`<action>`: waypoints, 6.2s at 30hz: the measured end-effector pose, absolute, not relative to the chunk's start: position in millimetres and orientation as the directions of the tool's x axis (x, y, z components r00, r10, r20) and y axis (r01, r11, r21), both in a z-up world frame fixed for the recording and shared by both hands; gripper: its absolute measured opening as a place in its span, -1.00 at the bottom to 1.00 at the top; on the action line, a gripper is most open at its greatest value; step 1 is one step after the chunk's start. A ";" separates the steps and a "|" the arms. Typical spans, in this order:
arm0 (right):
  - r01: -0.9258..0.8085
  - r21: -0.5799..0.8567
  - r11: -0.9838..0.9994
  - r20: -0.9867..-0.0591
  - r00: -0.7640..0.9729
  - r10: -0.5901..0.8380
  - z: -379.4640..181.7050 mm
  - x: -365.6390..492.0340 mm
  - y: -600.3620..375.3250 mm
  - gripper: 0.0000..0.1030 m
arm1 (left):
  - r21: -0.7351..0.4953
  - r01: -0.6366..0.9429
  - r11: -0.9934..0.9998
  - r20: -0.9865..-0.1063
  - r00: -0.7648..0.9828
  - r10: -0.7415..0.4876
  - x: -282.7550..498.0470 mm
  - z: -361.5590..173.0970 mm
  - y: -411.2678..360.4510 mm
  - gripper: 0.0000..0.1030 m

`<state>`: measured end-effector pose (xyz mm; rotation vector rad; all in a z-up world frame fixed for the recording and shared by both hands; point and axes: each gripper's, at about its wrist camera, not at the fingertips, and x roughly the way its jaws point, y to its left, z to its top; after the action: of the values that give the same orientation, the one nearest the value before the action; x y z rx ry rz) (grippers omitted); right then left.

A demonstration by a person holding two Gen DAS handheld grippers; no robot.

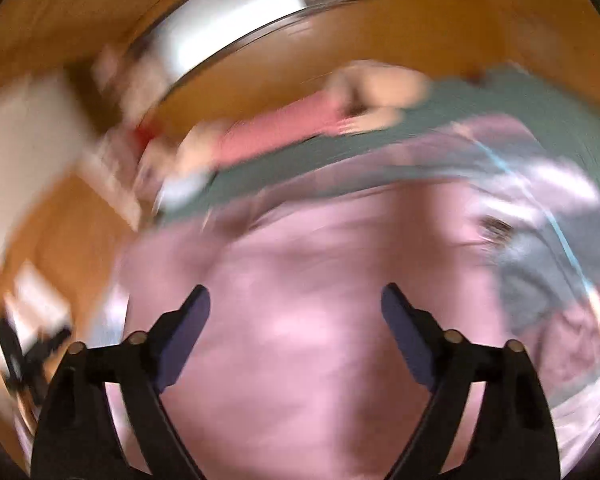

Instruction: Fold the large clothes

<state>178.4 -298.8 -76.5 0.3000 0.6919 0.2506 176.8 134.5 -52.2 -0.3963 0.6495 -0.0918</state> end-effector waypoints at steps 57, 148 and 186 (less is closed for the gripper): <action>0.304 0.110 0.946 -0.611 0.772 -0.177 -131.2 278.2 -364.4 0.97 | -0.135 0.148 0.980 -0.680 0.705 -0.200 238.6 -157.3 26.3 0.51; 0.021 0.058 0.998 -0.745 0.666 0.029 -169.9 206.5 -286.7 0.97 | -0.012 0.189 0.982 -0.716 0.684 -0.140 170.4 -139.8 -48.6 0.90; 0.317 0.015 0.948 -0.505 0.821 -0.266 -83.4 165.4 -313.0 0.97 | 0.004 0.138 0.990 -0.634 0.766 -0.104 126.3 -66.9 -28.3 0.96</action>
<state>165.4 -313.0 -83.4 0.0995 0.5221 -0.3107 126.3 -28.3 -66.9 0.0515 0.6860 -0.1319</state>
